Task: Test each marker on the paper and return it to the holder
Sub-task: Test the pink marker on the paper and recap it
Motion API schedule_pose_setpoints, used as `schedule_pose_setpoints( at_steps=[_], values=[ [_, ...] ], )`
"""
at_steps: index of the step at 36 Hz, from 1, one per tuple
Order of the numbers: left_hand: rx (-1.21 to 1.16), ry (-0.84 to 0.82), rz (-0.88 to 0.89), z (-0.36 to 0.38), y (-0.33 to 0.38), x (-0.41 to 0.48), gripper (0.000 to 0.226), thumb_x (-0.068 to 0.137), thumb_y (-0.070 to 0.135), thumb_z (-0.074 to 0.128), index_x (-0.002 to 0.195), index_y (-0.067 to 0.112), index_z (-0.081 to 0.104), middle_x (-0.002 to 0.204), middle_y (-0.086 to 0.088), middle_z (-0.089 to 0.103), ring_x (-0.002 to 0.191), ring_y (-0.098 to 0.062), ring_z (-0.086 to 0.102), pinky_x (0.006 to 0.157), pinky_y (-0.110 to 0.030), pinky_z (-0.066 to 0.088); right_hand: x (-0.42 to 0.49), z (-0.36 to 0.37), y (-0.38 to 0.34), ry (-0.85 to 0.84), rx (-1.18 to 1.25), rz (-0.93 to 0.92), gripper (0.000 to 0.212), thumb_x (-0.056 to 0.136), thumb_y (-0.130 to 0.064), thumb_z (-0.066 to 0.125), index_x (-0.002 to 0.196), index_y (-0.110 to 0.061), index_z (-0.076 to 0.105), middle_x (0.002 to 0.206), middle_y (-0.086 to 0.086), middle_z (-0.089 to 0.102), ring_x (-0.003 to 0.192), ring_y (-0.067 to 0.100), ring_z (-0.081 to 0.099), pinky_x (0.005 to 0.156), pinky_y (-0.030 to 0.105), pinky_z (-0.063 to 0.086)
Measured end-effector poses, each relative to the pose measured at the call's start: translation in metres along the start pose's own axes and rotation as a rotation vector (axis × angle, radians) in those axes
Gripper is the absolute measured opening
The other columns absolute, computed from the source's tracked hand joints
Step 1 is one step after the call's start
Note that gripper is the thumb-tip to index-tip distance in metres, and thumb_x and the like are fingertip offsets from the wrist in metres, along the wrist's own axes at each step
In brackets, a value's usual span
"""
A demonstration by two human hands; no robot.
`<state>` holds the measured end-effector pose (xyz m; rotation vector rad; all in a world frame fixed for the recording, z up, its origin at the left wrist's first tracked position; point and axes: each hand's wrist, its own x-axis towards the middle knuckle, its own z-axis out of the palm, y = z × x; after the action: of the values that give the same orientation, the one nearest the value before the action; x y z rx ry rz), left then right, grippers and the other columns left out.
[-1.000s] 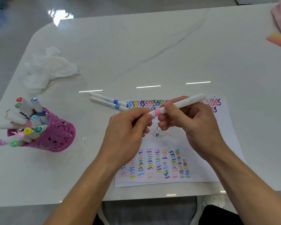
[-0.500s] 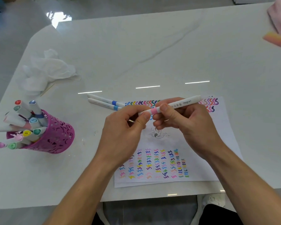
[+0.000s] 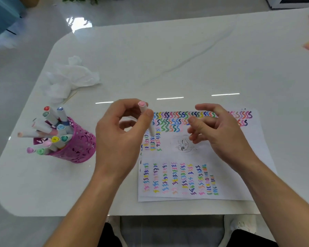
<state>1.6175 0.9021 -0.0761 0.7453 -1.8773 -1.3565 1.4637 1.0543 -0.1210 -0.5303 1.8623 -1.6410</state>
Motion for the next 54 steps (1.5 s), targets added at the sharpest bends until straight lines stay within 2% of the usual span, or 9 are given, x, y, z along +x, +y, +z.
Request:
schedule_pose_setpoints(
  at_steps=[6, 12, 20, 27, 36, 40, 45, 50, 54],
  values=[
    [0.181, 0.227, 0.226, -0.02, 0.008, -0.002, 0.01, 0.097, 0.02, 0.067, 0.106, 0.017, 0.069, 0.098, 0.006, 0.071, 0.091, -0.015, 0.069, 0.078, -0.02, 0.052, -0.001, 0.0, 0.007, 0.025, -0.102, 0.016, 0.024, 0.096, -0.022, 0.074, 0.119, -0.02, 0.065, 0.075, 0.007, 0.076, 0.061, 0.017, 0.07, 0.058, 0.022, 0.055],
    [0.431, 0.429, 0.496, -0.044, 0.01, -0.003, 0.023, 0.104, 0.018, 0.058, 0.122, 0.008, 0.067, 0.108, 0.004, 0.064, 0.094, -0.008, 0.064, 0.083, -0.02, 0.05, -0.003, 0.004, 0.012, 0.049, -0.159, -0.034, 0.012, 0.098, -0.016, 0.071, 0.11, -0.02, 0.071, 0.073, 0.006, 0.076, 0.061, 0.018, 0.069, 0.059, 0.025, 0.056],
    [0.589, 0.526, 0.599, -0.056, 0.013, -0.006, 0.025, 0.106, 0.01, 0.051, 0.125, 0.001, 0.065, 0.108, -0.004, 0.063, 0.099, -0.004, 0.055, 0.089, -0.014, 0.043, -0.005, 0.006, 0.011, 0.093, -0.162, -0.115, 0.011, 0.099, -0.011, 0.068, 0.107, -0.018, 0.074, 0.071, 0.006, 0.074, 0.057, 0.015, 0.066, 0.057, 0.02, 0.053],
    [0.657, 0.453, 0.544, -0.065, 0.006, -0.005, 0.029, 0.105, 0.013, 0.054, 0.131, 0.007, 0.063, 0.108, 0.009, 0.056, 0.095, -0.022, 0.064, 0.087, -0.021, 0.048, -0.004, 0.005, 0.011, 0.118, -0.157, -0.137, 0.012, 0.1, -0.011, 0.067, 0.106, -0.019, 0.073, 0.072, 0.004, 0.074, 0.056, 0.014, 0.065, 0.056, 0.019, 0.053],
    [0.741, 0.412, 0.348, -0.079, -0.001, -0.005, 0.026, 0.101, 0.018, 0.058, 0.126, 0.018, 0.067, 0.111, -0.002, 0.063, 0.096, -0.014, 0.063, 0.086, -0.024, 0.052, -0.004, 0.009, 0.009, 0.097, -0.125, -0.149, 0.011, 0.1, -0.009, 0.067, 0.105, -0.016, 0.074, 0.07, 0.005, 0.073, 0.055, 0.016, 0.063, 0.055, 0.02, 0.052],
    [0.807, 0.405, 0.251, -0.082, -0.003, -0.006, 0.023, 0.101, 0.016, 0.056, 0.121, 0.016, 0.067, 0.112, -0.003, 0.064, 0.093, -0.005, 0.055, 0.085, -0.01, 0.041, -0.004, 0.011, 0.008, 0.098, -0.121, -0.156, 0.011, 0.1, -0.009, 0.067, 0.104, -0.016, 0.073, 0.07, 0.005, 0.073, 0.054, 0.015, 0.062, 0.056, 0.02, 0.053],
    [0.828, 0.379, 0.164, -0.083, -0.004, -0.006, 0.032, 0.102, 0.011, 0.05, 0.13, 0.022, 0.062, 0.11, 0.007, 0.059, 0.093, -0.002, 0.052, 0.086, -0.02, 0.041, -0.005, 0.013, 0.007, 0.095, -0.113, -0.153, 0.011, 0.1, -0.01, 0.067, 0.103, -0.018, 0.073, 0.07, 0.006, 0.073, 0.054, 0.015, 0.062, 0.056, 0.02, 0.052],
    [0.875, 0.364, 0.139, -0.084, -0.005, -0.005, 0.027, 0.098, 0.011, 0.056, 0.119, 0.02, 0.07, 0.112, -0.002, 0.065, 0.09, 0.0, 0.05, 0.082, -0.018, 0.039, -0.005, 0.013, 0.008, 0.096, -0.112, -0.15, 0.011, 0.1, -0.01, 0.067, 0.103, -0.019, 0.074, 0.07, 0.007, 0.073, 0.055, 0.016, 0.062, 0.056, 0.021, 0.053],
    [0.928, 0.346, 0.103, -0.085, -0.008, -0.006, 0.025, 0.097, 0.015, 0.057, 0.117, 0.015, 0.072, 0.115, -0.006, 0.068, 0.099, -0.02, 0.063, 0.087, -0.027, 0.041, -0.005, 0.011, 0.009, 0.098, -0.128, -0.151, 0.011, 0.101, -0.012, 0.067, 0.104, -0.02, 0.074, 0.071, 0.006, 0.073, 0.056, 0.016, 0.063, 0.056, 0.021, 0.054]
  ],
)
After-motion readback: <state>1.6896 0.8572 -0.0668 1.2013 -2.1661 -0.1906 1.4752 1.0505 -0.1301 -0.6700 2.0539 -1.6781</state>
